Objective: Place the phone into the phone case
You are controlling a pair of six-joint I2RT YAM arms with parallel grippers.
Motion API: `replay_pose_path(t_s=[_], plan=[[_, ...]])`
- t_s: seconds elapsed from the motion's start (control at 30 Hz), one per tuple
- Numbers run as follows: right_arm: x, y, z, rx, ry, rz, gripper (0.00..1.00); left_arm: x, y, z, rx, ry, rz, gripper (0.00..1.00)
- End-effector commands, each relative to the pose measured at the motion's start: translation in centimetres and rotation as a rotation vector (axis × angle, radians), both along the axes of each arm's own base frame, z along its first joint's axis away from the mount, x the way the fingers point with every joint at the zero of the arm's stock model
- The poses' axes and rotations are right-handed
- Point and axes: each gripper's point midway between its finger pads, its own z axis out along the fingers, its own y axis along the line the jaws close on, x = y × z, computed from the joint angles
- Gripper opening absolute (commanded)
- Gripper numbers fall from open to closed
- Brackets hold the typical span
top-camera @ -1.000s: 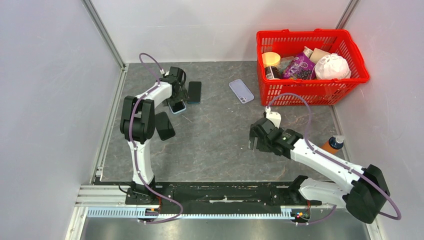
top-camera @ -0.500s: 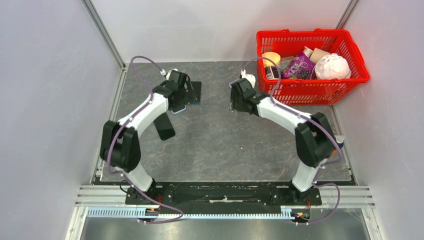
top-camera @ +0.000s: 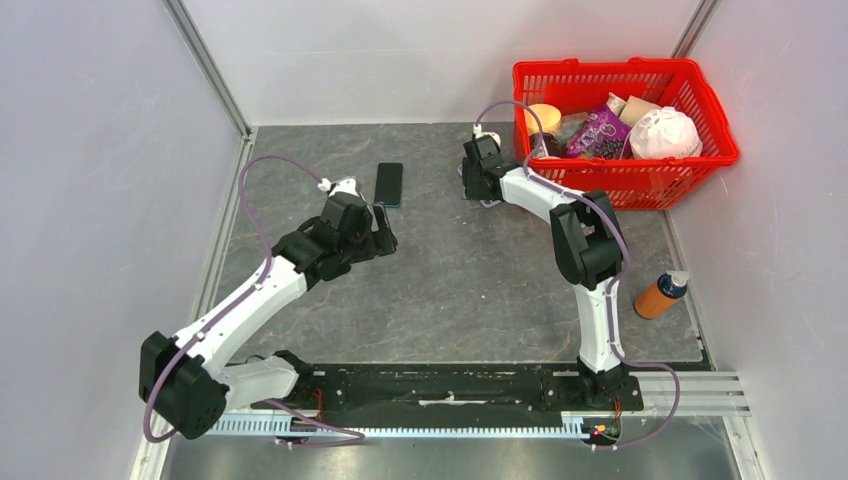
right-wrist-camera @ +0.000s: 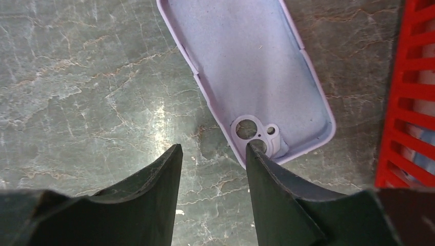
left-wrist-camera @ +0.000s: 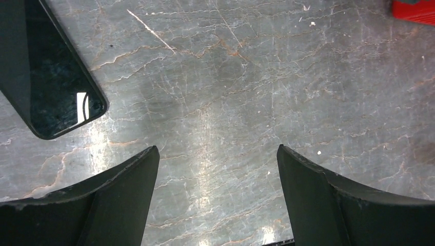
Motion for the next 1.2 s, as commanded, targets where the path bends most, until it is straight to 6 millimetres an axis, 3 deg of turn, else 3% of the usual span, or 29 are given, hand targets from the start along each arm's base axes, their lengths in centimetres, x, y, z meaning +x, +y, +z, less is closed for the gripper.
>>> replay_pose_path(t_s=[0.0, 0.17, 0.23, 0.37, 0.57, 0.7, 0.8, 0.93, 1.1, 1.13, 1.17], plan=[[0.8, 1.3, -0.8, 0.0, 0.018, 0.059, 0.55, -0.9, 0.9, 0.7, -0.005, -0.036, 0.01, 0.9], [0.1, 1.2, -2.3, -0.006, 0.076, 0.05, 0.46, -2.0, 1.4, 0.4, -0.005, -0.042, -0.014, 0.91], [-0.4, 1.0, -2.2, 0.0, 0.101, 0.027, 0.37, -2.2, 1.3, 0.4, -0.009, -0.04, -0.023, 0.91], [-2.8, 2.1, -1.8, 0.092, 0.173, 0.023, 0.2, -2.5, 1.0, -0.4, -0.004, -0.012, -0.05, 0.91], [-6.6, 2.1, 0.4, 0.116, 0.243, -0.006, 0.04, -3.3, 0.8, -1.7, 0.023, 0.082, -0.079, 0.9], [-10.3, 2.4, 0.5, 0.094, 0.241, 0.008, 0.01, -3.6, 1.6, -2.7, 0.004, 0.034, -0.033, 0.91], [-14.4, 3.2, 0.2, 0.078, 0.236, 0.01, 0.0, -3.8, 1.6, -3.0, -0.04, 0.01, -0.007, 0.91], [-20.5, 5.4, 0.7, 0.108, 0.252, 0.046, 0.0, -4.3, 1.3, -1.9, -0.096, 0.002, 0.006, 0.9], [-26.3, 9.3, -0.9, 0.138, 0.287, 0.1, 0.0, -3.1, 1.6, -3.0, -0.081, -0.006, 0.067, 0.91], [-26.9, 9.7, -1.0, 0.136, 0.285, 0.108, 0.03, -2.8, 1.6, -3.3, -0.074, -0.002, 0.077, 0.91], [-27.3, 9.8, -1.2, 0.125, 0.279, 0.107, 0.15, -2.6, 1.6, -3.6, -0.062, 0.008, 0.082, 0.91]])
